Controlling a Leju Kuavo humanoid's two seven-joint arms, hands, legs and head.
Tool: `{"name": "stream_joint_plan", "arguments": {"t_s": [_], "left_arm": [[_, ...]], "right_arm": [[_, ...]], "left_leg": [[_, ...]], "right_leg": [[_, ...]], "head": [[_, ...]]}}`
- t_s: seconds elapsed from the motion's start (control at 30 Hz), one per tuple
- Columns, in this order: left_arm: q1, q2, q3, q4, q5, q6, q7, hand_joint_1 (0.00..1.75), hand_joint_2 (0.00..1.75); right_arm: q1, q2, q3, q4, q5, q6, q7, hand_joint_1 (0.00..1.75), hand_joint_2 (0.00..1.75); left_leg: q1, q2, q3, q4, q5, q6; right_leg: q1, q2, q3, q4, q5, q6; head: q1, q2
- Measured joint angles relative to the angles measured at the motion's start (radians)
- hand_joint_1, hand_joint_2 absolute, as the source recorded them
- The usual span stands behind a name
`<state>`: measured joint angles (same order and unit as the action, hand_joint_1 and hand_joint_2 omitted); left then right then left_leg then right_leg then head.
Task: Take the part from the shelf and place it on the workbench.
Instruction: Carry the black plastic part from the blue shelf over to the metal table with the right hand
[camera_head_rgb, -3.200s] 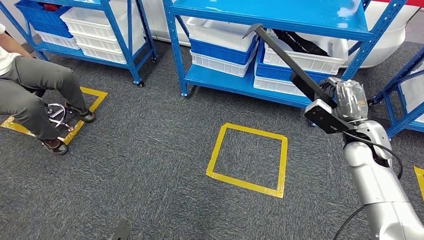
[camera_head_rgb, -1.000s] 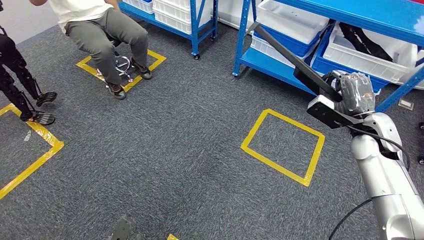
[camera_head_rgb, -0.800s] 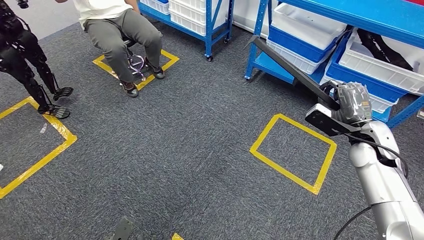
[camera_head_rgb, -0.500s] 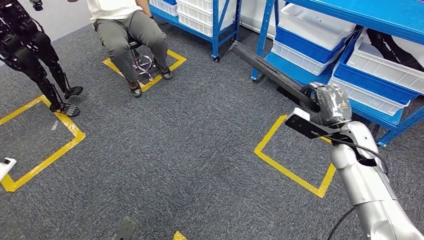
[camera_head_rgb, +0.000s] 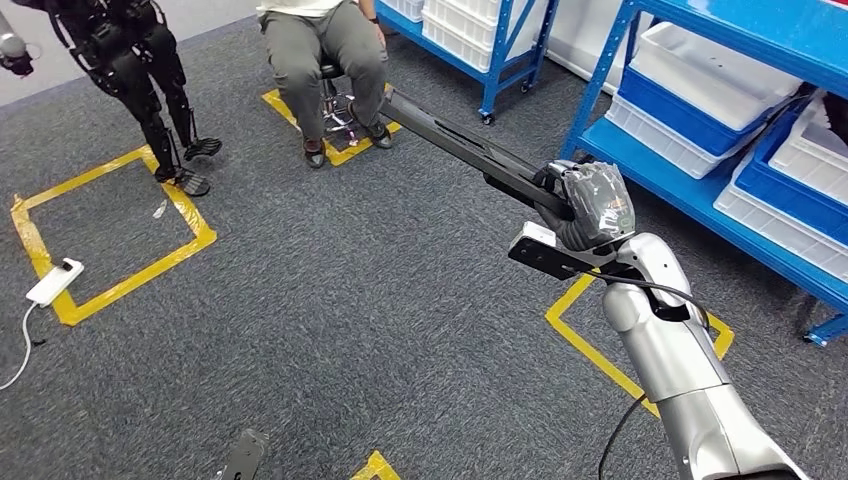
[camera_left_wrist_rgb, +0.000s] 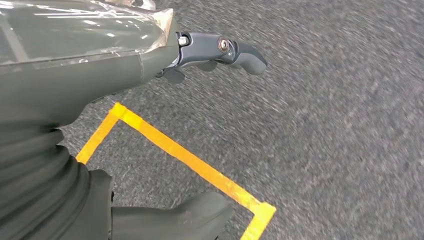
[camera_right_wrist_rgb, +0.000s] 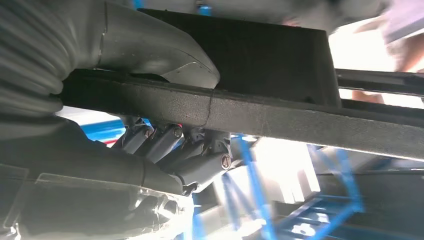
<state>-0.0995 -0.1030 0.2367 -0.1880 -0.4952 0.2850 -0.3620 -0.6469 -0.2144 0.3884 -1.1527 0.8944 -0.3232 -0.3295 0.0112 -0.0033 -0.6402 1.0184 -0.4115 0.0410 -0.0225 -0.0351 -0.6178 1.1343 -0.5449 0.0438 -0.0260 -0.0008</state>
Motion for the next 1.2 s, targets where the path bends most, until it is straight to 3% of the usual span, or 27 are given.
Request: {"name": "stream_joint_plan", "arguments": {"t_s": [0.07, 0.1, 0.13, 0.2, 0.27, 0.3, 0.37, 0.4, 0.47, 0.53, 0.6, 0.63, 0.67, 0.73, 0.77, 0.83, 0.9, 0.97, 1.03, 1.1, 1.13, 1.17, 1.2], "left_arm": [[0.003, 0.004, 0.0, 0.0, 0.0, 0.0, 0.003, 0.0, 1.75], [0.007, 0.005, 0.0, 0.0, 0.0, 0.0, 0.003, 0.0, 1.75], [0.01, 0.006, 0.0, 0.0, 0.0, 0.0, 0.004, 0.0, 1.75], [0.014, 0.008, 0.001, 0.0, -0.003, -0.001, 0.004, 0.0, 1.75], [0.015, 0.009, 0.001, 0.0, -0.007, -0.001, 0.005, 0.0, 1.75], [0.016, 0.009, 0.001, 0.0, -0.008, -0.002, 0.006, 0.0, 1.75], [0.02, 0.009, 0.001, 0.0, -0.01, -0.006, 0.007, 0.0, 1.75], [0.022, 0.01, 0.001, 0.0, -0.011, -0.008, 0.007, 0.0, 1.75], [0.023, 0.012, 0.001, 0.0, -0.014, -0.012, 0.007, 0.0, 1.75], [0.022, 0.013, 0.0, 0.0, -0.016, -0.012, 0.008, 0.0, 1.75], [0.022, 0.013, 0.0, 0.0, -0.016, -0.012, 0.009, 0.0, 1.75], [0.022, 0.013, 0.0, 0.0, -0.016, -0.011, 0.009, 0.0, 1.75], [0.022, 0.014, 0.0, 0.0, -0.015, -0.011, 0.01, 0.0, 1.75], [0.021, 0.014, 0.0, 0.0, -0.014, -0.007, 0.01, 0.0, 1.75], [0.02, 0.014, 0.0, 0.0, -0.012, -0.004, 0.01, 0.0, 1.75], [0.02, 0.012, 0.001, 0.0, -0.009, 0.0, 0.011, 0.0, 1.75], [0.022, 0.013, 0.001, 0.0, -0.008, 0.0, 0.011, 0.0, 1.75], [0.023, 0.015, 0.002, 0.0, -0.008, 0.002, 0.011, 0.0, 1.75], [0.024, 0.016, 0.006, 0.0, -0.008, 0.003, 0.01, 0.0, 1.75], [0.027, 0.016, 0.008, 0.0, -0.008, 0.003, 0.01, 0.0, 1.75], [0.029, 0.016, 0.009, 0.0, -0.008, 0.003, 0.01, 0.0, 1.75], [0.031, 0.017, 0.01, 0.0, -0.009, 0.003, 0.01, 0.0, 1.75], [0.032, 0.017, 0.011, 0.0, -0.009, 0.002, 0.011, 0.0, 1.75]], "right_arm": [[0.012, 0.001, 0.007, 0.001, 0.001, -0.001, 0.002, 1.71, 1.75], [0.019, 0.001, 0.01, 0.001, 0.003, -0.001, 0.003, 1.71, 1.75], [0.024, 0.001, 0.013, 0.001, 0.006, -0.002, 0.005, 1.71, 1.75], [0.029, 0.002, 0.019, 0.001, 0.012, -0.005, 0.006, 1.71, 1.75], [0.029, 0.003, 0.026, 0.0, 0.014, -0.009, 0.007, 1.71, 1.75], [0.028, 0.004, 0.029, 0.0, 0.014, -0.011, 0.008, 1.71, 1.75], [0.028, 0.006, 0.035, -0.001, 0.014, -0.014, 0.01, 1.71, 1.75], [0.028, 0.009, 0.037, -0.001, 0.014, -0.014, 0.011, 1.71, 1.75], [0.027, 0.012, 0.04, -0.002, 0.014, -0.014, 0.011, 1.71, 1.75], [0.026, 0.013, 0.041, -0.003, 0.011, -0.014, 0.011, 1.71, 1.75], [0.025, 0.017, 0.043, -0.001, 0.008, -0.013, 0.009, 1.71, 1.75], [0.024, 0.019, 0.044, 0.0, 0.007, -0.013, 0.007, 1.71, 1.75], [0.023, 0.022, 0.046, 0.001, 0.007, -0.013, 0.006, 1.71, 1.75], [0.015, 0.027, 0.051, 0.002, 0.007, -0.013, 0.005, 1.71, 1.75], [0.01, 0.027, 0.053, 0.003, 0.006, -0.013, 0.005, 1.71, 1.75], [-0.001, 0.03, 0.056, 0.004, 0.005, -0.013, 0.003, 1.71, 1.75], [-0.006, 0.033, 0.06, 0.008, 0.004, -0.014, 0.002, 1.71, 1.75], [-0.007, 0.035, 0.064, 0.012, 0.003, -0.016, 0.002, 1.71, 1.75], [-0.006, 0.034, 0.066, 0.019, 0.0, -0.017, 0.001, 1.71, 1.75], [-0.003, 0.033, 0.068, 0.027, -0.003, -0.018, 0.0, 1.71, 1.75], [0.0, 0.033, 0.069, 0.031, -0.004, -0.018, 0.001, 1.71, 1.75], [0.002, 0.032, 0.071, 0.033, -0.004, -0.019, 0.001, 1.71, 1.75], [0.003, 0.032, 0.072, 0.034, -0.005, -0.019, 0.001, 1.71, 1.75]], "left_leg": [[-0.004, -0.023, -0.001, 0.0, 0.001, 0.007], [-0.007, -0.035, -0.001, 0.0, 0.002, 0.008], [-0.01, -0.048, -0.001, 0.0, 0.003, 0.01], [-0.017, -0.071, -0.001, 0.0, 0.006, 0.013], [-0.024, -0.091, -0.003, 0.001, 0.009, 0.011], [-0.025, -0.099, -0.004, 0.002, 0.01, 0.008], [-0.025, -0.112, -0.008, 0.0, 0.015, 0.0], [-0.025, -0.106, -0.012, 0.004, 0.013, -0.005], [-0.024, -0.067, -0.035, 0.05, -0.02, -0.017], [-0.014, -0.023, -0.09, 0.168, -0.085, -0.033], [0.003, -0.009, -0.141, 0.272, -0.12, -0.049], [0.011, -0.004, -0.143, 0.275, -0.112, -0.057], [0.02, 0.004, -0.123, 0.239, -0.089, -0.065], [0.031, 0.04, -0.051, 0.109, -0.035, -0.081], [0.032, 0.054, -0.024, 0.06, -0.02, -0.081], [0.025, 0.06, -0.008, 0.026, -0.015, -0.067], [0.017, 0.037, -0.011, 0.021, -0.009, -0.043], [0.014, 0.018, -0.01, 0.013, -0.002, -0.023], [0.012, -0.003, -0.011, 0.01, 0.002, -0.01], [0.007, -0.027, -0.012, 0.01, 0.003, -0.005], [0.004, -0.04, -0.012, 0.01, 0.004, -0.003], [0.001, -0.052, -0.012, 0.01, 0.004, -0.002], [-0.001, -0.064, -0.011, 0.01, 0.005, -0.002]], "right_leg": [[0.004, 0.024, -0.065, 0.136, -0.049, -0.006], [0.007, 0.028, -0.083, 0.167, -0.055, -0.005], [0.011, 0.032, -0.082, 0.158, -0.045, -0.003], [0.018, 0.048, -0.026, 0.034, 0.009, -0.003], [0.026, 0.074, 0.032, -0.087, 0.054, -0.015], [0.029, 0.081, 0.046, -0.114, 0.063, -0.022], [0.03, 0.071, 0.052, -0.123, 0.07, -0.034], [0.025, 0.062, 0.055, -0.127, 0.075, -0.039], [0.014, 0.044, 0.061, -0.138, 0.083, -0.054], [0.012, 0.026, 0.063, -0.14, 0.084, -0.062], [0.011, 0.007, 0.062, -0.14, 0.084, -0.062], [0.009, -0.002, 0.062, -0.139, 0.083, -0.06], [0.006, -0.011, 0.063, -0.138, 0.081, -0.057], [0.005, -0.027, 0.063, -0.13, 0.072, -0.043], [0.008, -0.034, 0.062, -0.125, 0.066, -0.034], [0.019, -0.048, 0.063, -0.12, 0.06, -0.015], [0.017, -0.059, 0.065, -0.123, 0.058, 0.001], [0.008, -0.034, 0.048, -0.089, 0.035, 0.007], [0.004, 0.009, -0.006, 0.026, -0.017, 0.001], [0.007, 0.027, -0.07, 0.148, -0.057, -0.001], [0.009, 0.031, -0.083, 0.167, -0.057, 0.001], [0.011, 0.034, -0.077, 0.145, -0.041, 0.005], [0.013, 0.04, -0.051, 0.086, -0.013, 0.008]], "head": [[0.003, 0.0], [0.003, 0.0], [0.004, 0.0], [0.004, 0.0], [0.003, 0.0], [0.003, 0.0], [0.003, 0.0], [0.002, 0.0], [0.001, 0.0], [-0.001, 0.0], [-0.001, 0.0], [-0.001, 0.0], [-0.001, 0.0], [-0.002, 0.0], [-0.001, 0.0], [0.005, 0.0], [0.01, 0.0], [0.011, 0.0], [0.014, 0.0], [0.014, 0.0], [0.014, 0.0], [0.014, 0.0], [0.014, 0.0]]}}
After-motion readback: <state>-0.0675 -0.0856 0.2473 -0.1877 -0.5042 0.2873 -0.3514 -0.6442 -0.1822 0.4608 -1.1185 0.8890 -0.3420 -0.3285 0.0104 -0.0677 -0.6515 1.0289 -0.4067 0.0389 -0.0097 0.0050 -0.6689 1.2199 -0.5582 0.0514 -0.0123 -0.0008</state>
